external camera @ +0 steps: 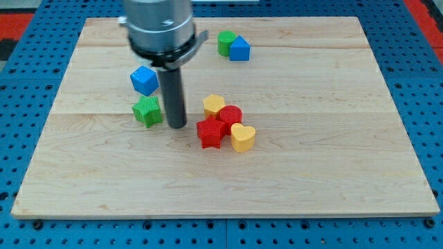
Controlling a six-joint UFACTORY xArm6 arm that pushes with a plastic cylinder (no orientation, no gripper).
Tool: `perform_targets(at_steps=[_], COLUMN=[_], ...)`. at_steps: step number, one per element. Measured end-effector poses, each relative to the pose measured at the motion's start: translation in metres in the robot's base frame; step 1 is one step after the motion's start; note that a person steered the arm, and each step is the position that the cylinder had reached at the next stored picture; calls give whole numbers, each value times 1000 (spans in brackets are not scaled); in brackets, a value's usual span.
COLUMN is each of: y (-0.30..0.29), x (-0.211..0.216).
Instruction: Move the blue cube and green star to the left of the blue triangle
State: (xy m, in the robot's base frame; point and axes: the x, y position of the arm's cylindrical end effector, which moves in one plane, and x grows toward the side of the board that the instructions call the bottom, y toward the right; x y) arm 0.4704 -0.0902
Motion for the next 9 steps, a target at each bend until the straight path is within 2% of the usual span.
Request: perform_targets(at_steps=[1,2,4,5,6,7,8,9], y=[-64,-74,-72,-54,-23,30,-3,3], x=[1,-38,-94,-133,-154,-156,-156,-127])
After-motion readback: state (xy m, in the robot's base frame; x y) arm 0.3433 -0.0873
